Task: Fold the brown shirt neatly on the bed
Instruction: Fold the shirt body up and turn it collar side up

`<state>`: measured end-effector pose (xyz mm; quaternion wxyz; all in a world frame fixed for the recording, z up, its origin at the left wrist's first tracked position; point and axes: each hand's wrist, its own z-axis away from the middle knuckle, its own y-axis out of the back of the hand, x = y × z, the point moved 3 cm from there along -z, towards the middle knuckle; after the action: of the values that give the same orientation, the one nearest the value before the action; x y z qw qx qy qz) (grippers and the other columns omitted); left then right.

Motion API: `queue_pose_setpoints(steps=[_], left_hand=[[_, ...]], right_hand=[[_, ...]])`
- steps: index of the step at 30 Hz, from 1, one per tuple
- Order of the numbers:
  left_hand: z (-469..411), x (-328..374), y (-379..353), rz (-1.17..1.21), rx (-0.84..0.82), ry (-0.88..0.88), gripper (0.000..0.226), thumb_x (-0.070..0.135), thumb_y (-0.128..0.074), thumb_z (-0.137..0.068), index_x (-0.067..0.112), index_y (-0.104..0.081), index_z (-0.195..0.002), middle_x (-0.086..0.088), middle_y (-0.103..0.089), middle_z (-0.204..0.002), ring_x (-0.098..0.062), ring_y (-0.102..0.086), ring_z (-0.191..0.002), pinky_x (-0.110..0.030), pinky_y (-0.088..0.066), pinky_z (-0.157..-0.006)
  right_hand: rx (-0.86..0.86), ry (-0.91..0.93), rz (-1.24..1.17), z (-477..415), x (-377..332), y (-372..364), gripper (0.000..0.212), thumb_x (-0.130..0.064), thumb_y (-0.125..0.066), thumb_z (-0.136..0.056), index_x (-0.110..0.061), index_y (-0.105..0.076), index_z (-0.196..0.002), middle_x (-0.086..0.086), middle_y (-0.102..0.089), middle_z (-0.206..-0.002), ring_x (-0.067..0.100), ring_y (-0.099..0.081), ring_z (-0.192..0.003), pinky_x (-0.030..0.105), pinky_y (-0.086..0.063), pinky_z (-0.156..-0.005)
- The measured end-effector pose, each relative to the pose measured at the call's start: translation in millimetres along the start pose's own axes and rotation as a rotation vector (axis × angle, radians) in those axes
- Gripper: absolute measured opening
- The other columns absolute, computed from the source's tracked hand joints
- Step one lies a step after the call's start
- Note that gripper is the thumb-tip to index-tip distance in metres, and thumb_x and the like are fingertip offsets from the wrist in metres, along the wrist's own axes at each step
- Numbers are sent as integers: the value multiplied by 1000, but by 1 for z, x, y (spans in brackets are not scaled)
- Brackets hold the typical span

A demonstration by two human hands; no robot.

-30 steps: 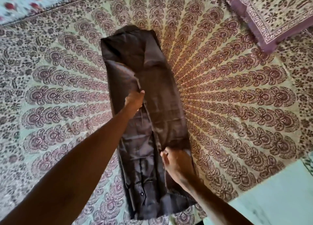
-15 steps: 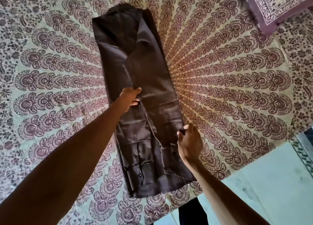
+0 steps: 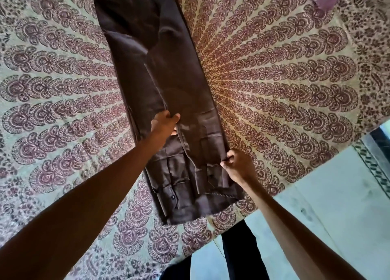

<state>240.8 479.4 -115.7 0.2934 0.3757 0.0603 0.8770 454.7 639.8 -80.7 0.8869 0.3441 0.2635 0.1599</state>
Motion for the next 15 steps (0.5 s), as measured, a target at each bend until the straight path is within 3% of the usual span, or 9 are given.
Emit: queue_pose_setpoints(steps=[2, 6, 9, 12, 15], left_hand=[[13, -9, -2, 3, 3, -4, 21, 26, -66, -88, 17, -51, -76, -10, -58, -79, -19, -61, -69, -39, -60, -66], [40, -37, -13, 20, -157, 64, 27, 13, -65, -89, 19, -45, -73, -5, -55, -67, -4, -55, -41, -19, -51, -41], [60, -55, -19, -14, -169, 70, 21, 9, -62, -91, 16, -48, -78, -3, -58, -68, 2, -54, -35, -15, -49, -39], [79, -66, -24, 5, -127, 59, 27, 12, -63, -91, 19, -45, -71, -3, -56, -66, 2, -54, -34, -14, -47, -38], [96, -78, -31, -9, -115, 73, 29, 16, -65, -90, 19, -46, -68, -2, -59, -67, 1, -56, -38, -15, -47, -40]], right_hand=[[42, 20, -59, 7, 7, -2, 18, -21, -74, -78, -16, -67, -94, 6, -75, -91, 23, -70, -81, 33, -55, -72], [86, 37, -59, 23, 18, -9, 18, -22, -74, -78, -17, -68, -95, 6, -75, -90, 22, -70, -78, 30, -55, -68], [117, 29, -60, 36, 25, -13, 16, -19, -73, -79, -18, -68, -94, 5, -74, -91, 23, -70, -78, 30, -55, -67], [195, 56, -50, 46, 27, -15, 15, -16, -69, -83, -15, -68, -97, 4, -74, -91, 16, -62, -68, 21, -45, -58], [217, 73, -59, 50, 28, -17, 18, -17, -67, -85, -13, -67, -103, 5, -73, -92, 14, -56, -66, 21, -42, -59]])
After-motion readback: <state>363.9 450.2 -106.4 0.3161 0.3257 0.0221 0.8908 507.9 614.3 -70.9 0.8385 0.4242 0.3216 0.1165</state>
